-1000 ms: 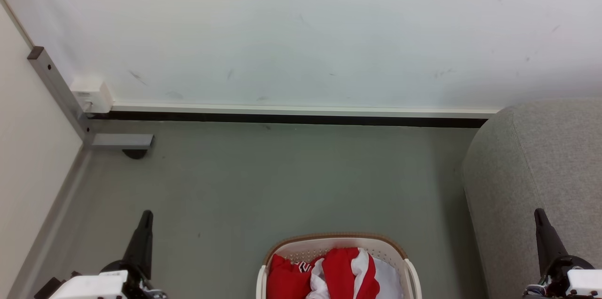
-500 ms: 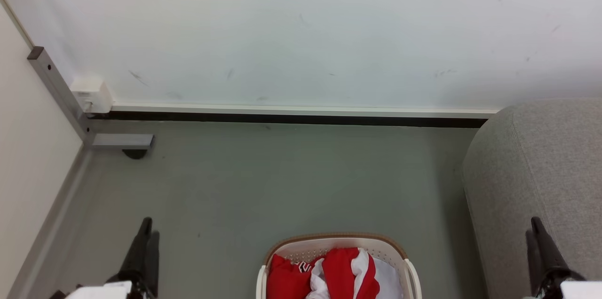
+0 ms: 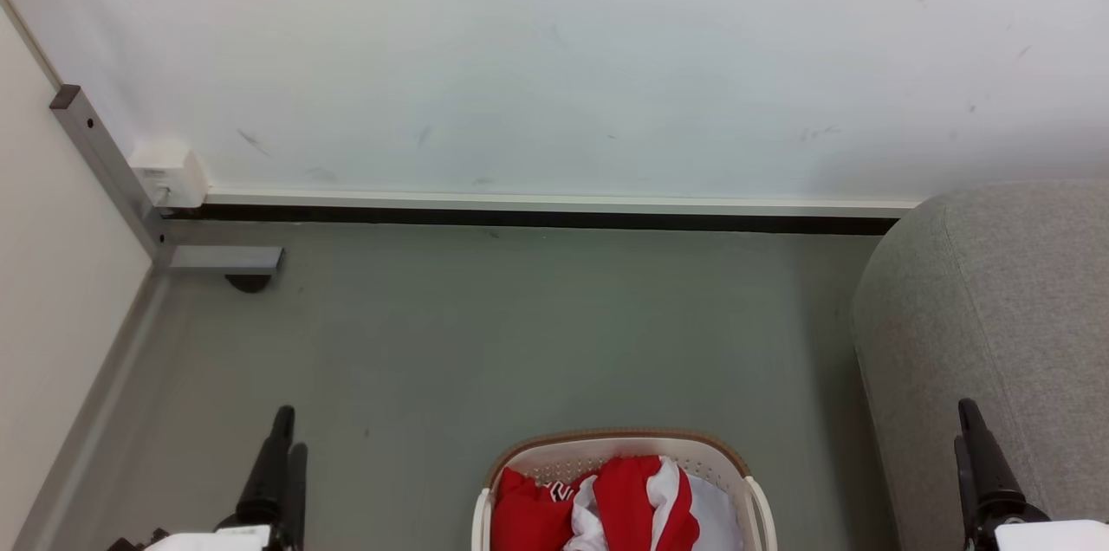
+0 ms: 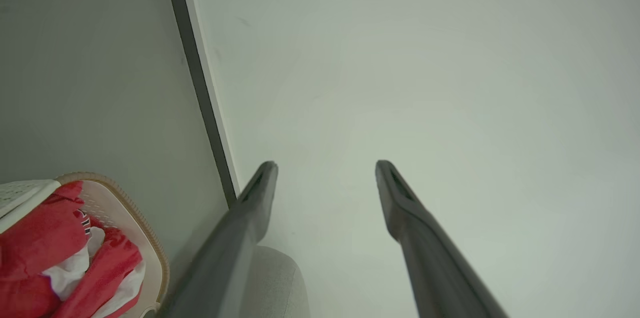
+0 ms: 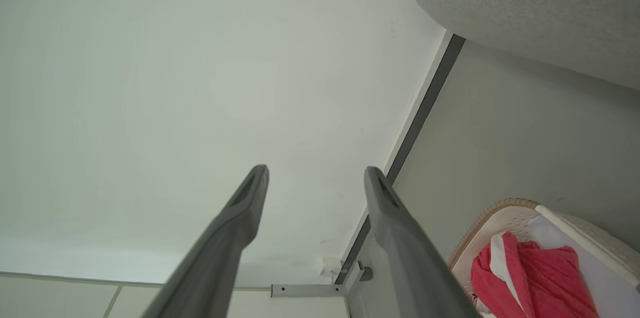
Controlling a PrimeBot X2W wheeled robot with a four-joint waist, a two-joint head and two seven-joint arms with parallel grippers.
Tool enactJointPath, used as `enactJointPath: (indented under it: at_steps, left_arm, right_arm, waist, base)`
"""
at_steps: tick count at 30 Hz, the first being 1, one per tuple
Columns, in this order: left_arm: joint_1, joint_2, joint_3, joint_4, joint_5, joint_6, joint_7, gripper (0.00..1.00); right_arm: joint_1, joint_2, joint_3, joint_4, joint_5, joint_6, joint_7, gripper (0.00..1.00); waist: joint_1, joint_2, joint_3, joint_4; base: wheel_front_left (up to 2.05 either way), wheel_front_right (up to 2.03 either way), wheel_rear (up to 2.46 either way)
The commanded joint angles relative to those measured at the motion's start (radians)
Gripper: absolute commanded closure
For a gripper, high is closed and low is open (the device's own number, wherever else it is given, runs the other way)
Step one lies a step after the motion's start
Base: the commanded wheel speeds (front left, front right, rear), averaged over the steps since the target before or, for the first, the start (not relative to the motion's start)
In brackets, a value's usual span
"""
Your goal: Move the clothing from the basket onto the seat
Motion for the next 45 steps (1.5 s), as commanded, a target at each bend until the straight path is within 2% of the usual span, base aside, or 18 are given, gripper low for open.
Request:
enactJointPath:
  at_steps: [1,11,24,36,45]
  left_arm:
    - [-0.022,0.005,-0.005,-0.018,0.038,0.001,-0.013,0.00]
    - [-0.023,0.007,-0.033,-0.043,0.239,0.031,-0.056,0.00]
    - [-0.016,0.008,-0.079,-0.067,0.490,0.064,-0.105,0.00]
    - [-0.012,0.010,-0.095,-0.048,0.741,0.083,-0.145,0.00]
    - [-0.009,0.011,-0.102,-0.050,0.879,0.095,-0.171,0.00]
  right_arm:
    - [-0.019,-0.012,0.008,-0.022,-0.053,0.000,-0.013,0.00]
    - [-0.014,-0.015,0.037,-0.050,-0.308,0.000,-0.056,0.00]
    - [-0.006,-0.042,0.073,-0.050,-0.584,0.000,-0.105,0.00]
    - [-0.010,-0.061,0.114,-0.039,-0.765,0.000,-0.145,0.00]
    - [-0.009,-0.067,0.130,-0.031,-0.871,-0.001,-0.169,0.00]
  waist:
    - [0.0000,0.0000,0.000,0.000]
    - [0.0000,0.0000,0.002,-0.001]
    - [0.0000,0.0000,0.002,-0.003]
    - [0.0000,0.0000,0.004,-0.003]
    - [0.0000,0.0000,0.005,-0.002]
  base:
    - [0.00,0.00,0.00]
    - [0.00,0.00,0.00]
    - [0.00,0.00,0.00]
    - [0.00,0.00,0.00]
    - [0.00,0.00,0.00]
